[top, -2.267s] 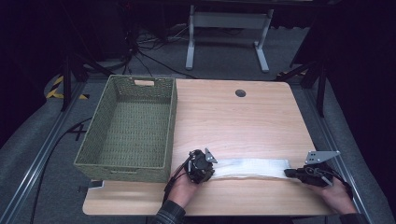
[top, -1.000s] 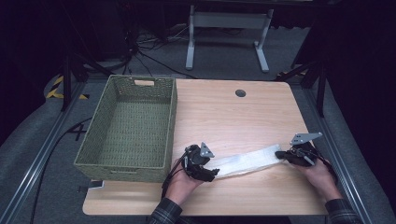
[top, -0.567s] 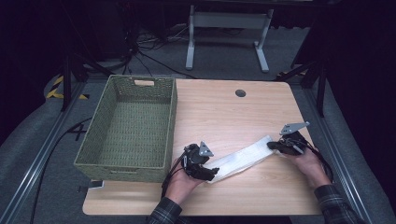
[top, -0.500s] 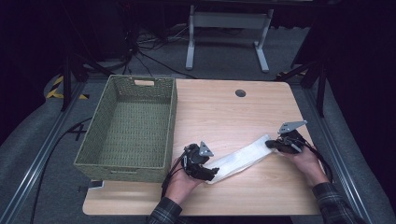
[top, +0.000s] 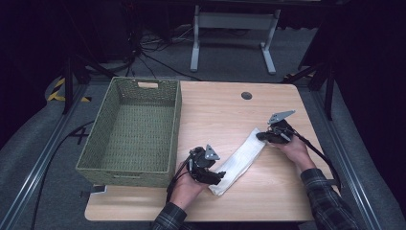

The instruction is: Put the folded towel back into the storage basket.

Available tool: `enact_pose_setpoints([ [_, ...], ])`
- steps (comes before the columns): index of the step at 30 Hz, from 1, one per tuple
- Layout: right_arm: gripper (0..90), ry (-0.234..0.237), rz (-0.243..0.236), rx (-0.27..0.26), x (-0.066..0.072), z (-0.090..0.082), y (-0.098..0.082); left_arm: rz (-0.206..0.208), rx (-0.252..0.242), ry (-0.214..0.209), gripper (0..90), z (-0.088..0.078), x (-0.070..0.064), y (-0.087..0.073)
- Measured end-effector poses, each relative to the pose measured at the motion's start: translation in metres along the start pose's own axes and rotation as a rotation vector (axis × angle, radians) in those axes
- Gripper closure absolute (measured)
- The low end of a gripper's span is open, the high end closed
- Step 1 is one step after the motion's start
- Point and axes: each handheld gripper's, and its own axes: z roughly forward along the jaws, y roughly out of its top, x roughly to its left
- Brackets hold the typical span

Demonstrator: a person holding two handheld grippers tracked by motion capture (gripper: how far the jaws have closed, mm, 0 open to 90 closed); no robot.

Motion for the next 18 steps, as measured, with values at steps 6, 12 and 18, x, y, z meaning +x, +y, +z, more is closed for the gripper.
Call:
enact_pose_setpoints([
  [6,89.7,0.029,0.007,-0.022,-0.005,0.016,0.015,0.012,0.007,-0.002,34.3,0.001,-0.001,0.001],
  [12,79.6,0.024,0.011,-0.060,-0.004,0.003,0.020,0.003,0.011,-0.018,39.0,0.003,0.001,0.001],
  [18,57.1,-0.006,0.039,-0.138,0.002,-0.027,0.010,-0.003,0.022,0.000,58.5,0.005,0.004,0.000],
])
